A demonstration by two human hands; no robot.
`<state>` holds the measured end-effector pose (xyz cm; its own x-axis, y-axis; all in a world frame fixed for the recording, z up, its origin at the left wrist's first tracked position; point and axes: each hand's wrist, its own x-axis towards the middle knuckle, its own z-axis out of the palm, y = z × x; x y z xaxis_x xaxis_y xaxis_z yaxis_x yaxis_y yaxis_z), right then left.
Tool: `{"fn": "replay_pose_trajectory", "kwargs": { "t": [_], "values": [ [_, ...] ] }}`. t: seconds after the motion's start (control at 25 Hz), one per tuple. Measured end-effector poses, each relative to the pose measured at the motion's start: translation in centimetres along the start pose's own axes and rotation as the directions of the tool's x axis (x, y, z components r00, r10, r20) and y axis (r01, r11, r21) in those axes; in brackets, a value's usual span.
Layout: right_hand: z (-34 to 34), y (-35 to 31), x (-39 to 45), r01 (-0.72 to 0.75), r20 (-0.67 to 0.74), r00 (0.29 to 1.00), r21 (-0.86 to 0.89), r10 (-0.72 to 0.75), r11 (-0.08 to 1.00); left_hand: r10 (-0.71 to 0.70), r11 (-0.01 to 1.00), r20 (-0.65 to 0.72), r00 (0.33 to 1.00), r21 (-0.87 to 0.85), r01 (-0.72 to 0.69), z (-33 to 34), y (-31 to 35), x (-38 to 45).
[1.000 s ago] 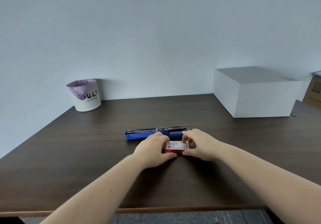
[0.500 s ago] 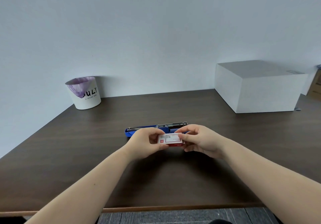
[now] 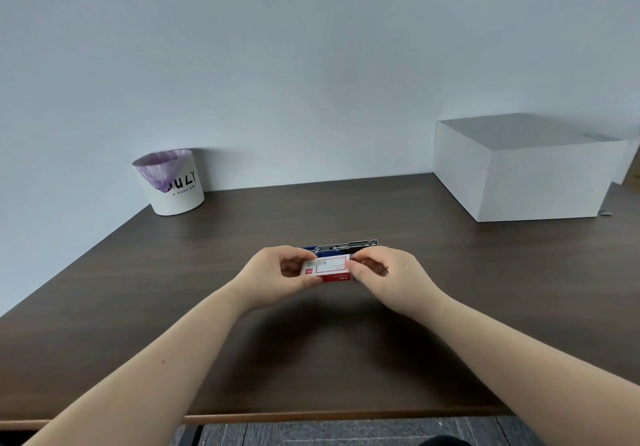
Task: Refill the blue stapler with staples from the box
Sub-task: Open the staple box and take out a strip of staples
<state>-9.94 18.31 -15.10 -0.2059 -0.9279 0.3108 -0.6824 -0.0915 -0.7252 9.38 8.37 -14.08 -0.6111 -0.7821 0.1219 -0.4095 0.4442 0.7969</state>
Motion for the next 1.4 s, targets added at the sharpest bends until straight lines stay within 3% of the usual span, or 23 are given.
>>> {"fn": "replay_pose_trajectory", "kwargs": {
  "t": [0.16, 0.28, 0.36, 0.44, 0.56, 0.64, 0.76, 0.92, 1.12, 1.28, 1.4],
  "values": [
    [0.3, 0.3, 0.1, -0.142, 0.033, 0.990, 0.196, 0.138, 0.970, -0.005, 1.000, 0.028, 1.000, 0.013, 0.005, -0.3, 0.3, 0.0],
    [0.2, 0.7, 0.1, -0.135, 0.000, 0.991, 0.168, 0.137, 0.977, -0.007, 1.000, 0.008, 1.000, -0.003, 0.007, -0.6, 0.4, -0.1],
    [0.4, 0.7, 0.1, -0.148, 0.062, 0.988, 0.159, 0.140, 0.976, -0.002, 1.000, -0.012, 1.000, -0.008, 0.002, -0.8, 0.6, -0.1],
    [0.8, 0.4, 0.1, -0.231, 0.171, 0.967, 0.274, 0.189, 0.934, 0.010, 1.000, -0.008, 1.000, 0.012, -0.010, -0.8, 0.9, 0.1],
    [0.7, 0.0, 0.3, -0.392, 0.307, 0.917, 0.589, 0.254, 0.706, 0.045, 0.996, -0.019, 0.999, 0.073, -0.043, -0.7, 1.8, 0.2],
    [0.4, -0.1, 0.5, -0.479, 0.372, 0.878, 0.708, 0.302, 0.520, 0.129, 0.972, -0.016, 0.992, 0.199, -0.123, -0.7, 2.7, 0.3],
    [0.1, 0.0, 0.6, -0.563, 0.463, 0.817, 0.768, 0.343, 0.306, 0.255, 0.884, 0.040, 0.966, 0.396, -0.250, -0.7, 4.3, 0.7],
    [0.0, -0.1, 0.6, -0.584, 0.505, 0.790, 0.791, 0.347, 0.180, 0.316, 0.809, 0.131, 0.940, 0.480, -0.339, -0.2, 6.2, 1.6],
    [-0.5, 0.2, 0.6, -0.581, 0.502, 0.792, 0.796, 0.347, 0.173, 0.309, 0.800, 0.136, 0.941, 0.498, -0.335, -0.2, 6.4, 2.2],
    [-1.1, 0.8, 0.5, -0.547, 0.451, 0.831, 0.767, 0.326, 0.335, 0.184, 0.896, 0.052, 0.982, 0.402, -0.189, -1.0, 5.0, 2.0],
    [-0.8, 1.1, 0.6, -0.540, 0.428, 0.838, 0.743, 0.339, 0.395, 0.106, 0.958, 0.024, 0.994, 0.264, -0.108, -1.1, 3.8, 1.8]
  ]
}}
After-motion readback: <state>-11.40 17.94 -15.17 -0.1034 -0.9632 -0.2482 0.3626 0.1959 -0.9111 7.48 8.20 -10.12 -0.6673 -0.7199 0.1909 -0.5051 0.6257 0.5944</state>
